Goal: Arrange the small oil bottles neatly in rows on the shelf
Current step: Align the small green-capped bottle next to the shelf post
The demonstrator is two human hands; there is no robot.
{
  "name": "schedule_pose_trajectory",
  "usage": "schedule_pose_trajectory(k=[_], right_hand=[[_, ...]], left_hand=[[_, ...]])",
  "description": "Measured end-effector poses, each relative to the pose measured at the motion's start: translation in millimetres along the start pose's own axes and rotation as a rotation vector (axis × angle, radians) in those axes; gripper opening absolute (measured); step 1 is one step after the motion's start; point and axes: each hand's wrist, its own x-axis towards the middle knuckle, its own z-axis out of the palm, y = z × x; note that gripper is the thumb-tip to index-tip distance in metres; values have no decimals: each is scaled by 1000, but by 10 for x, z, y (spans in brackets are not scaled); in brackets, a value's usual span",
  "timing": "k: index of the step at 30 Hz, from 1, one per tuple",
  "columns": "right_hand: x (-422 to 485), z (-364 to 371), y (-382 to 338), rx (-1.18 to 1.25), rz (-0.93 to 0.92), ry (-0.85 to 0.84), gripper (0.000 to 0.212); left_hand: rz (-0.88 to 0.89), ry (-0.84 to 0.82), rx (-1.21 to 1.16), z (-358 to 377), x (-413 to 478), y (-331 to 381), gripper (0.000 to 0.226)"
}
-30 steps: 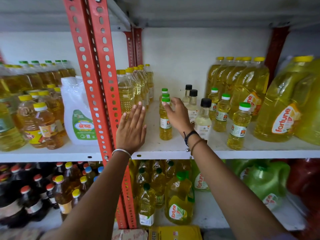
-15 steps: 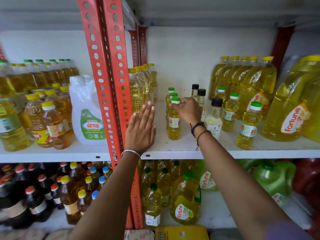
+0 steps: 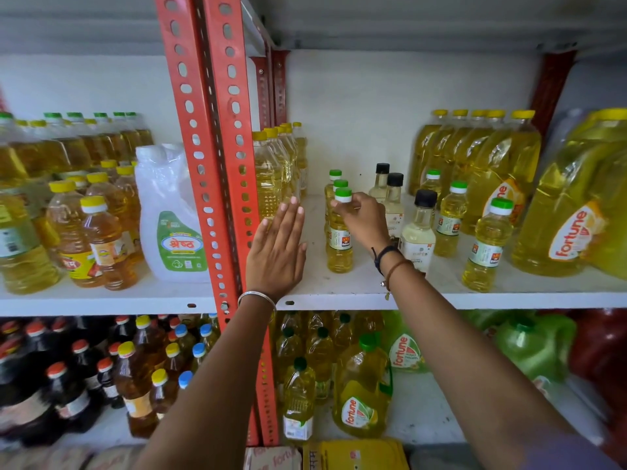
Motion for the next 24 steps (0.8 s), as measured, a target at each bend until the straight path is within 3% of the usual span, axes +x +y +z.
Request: schedule_pose_trajectory(k=[10, 24], right_hand=[[-167, -165, -52, -19, -73, -16, 19], [-388, -300, -81, -63, -131, 12, 28]], left_hand=[[1, 1, 10, 6, -3, -6, 58], [8, -23, 19, -19, -1, -1, 57]])
